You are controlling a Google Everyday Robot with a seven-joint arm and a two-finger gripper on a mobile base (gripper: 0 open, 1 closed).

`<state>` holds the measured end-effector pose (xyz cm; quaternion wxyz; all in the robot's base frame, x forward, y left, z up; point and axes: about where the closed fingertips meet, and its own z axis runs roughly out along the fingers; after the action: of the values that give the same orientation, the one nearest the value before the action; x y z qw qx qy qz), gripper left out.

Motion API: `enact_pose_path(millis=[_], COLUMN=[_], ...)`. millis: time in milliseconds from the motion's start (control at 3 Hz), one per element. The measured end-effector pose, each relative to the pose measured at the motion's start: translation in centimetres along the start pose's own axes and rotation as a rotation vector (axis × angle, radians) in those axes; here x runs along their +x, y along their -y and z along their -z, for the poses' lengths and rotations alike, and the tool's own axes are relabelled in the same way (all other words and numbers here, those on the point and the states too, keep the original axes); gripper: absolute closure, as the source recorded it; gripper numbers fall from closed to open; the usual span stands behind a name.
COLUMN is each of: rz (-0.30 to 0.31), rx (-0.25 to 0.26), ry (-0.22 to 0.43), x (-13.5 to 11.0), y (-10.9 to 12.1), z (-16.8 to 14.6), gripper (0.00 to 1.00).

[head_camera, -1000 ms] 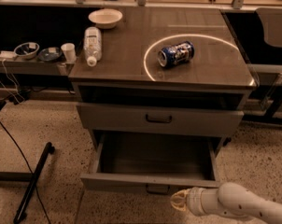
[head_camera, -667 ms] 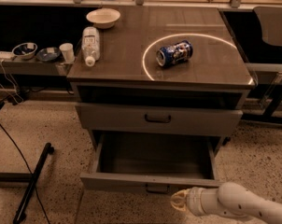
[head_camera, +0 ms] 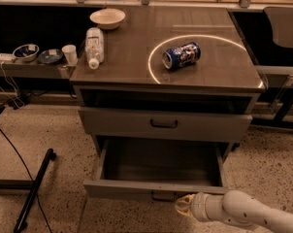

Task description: Close middle drawer

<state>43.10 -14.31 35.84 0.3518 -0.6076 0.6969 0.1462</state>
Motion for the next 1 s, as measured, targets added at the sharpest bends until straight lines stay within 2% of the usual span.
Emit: enact_pose_path(millis=[333, 667, 1000], rz=[0.0, 0.006, -0.002], rx=[0.018, 0.057, 0.129], ry=[0.003, 0.01, 0.04], x=[-0.1, -0.7, -1.2], y=[0.8, 2.4, 5.0], z=[-0.9, -2.0, -2.9], gripper=[1.0, 1.0, 1.0])
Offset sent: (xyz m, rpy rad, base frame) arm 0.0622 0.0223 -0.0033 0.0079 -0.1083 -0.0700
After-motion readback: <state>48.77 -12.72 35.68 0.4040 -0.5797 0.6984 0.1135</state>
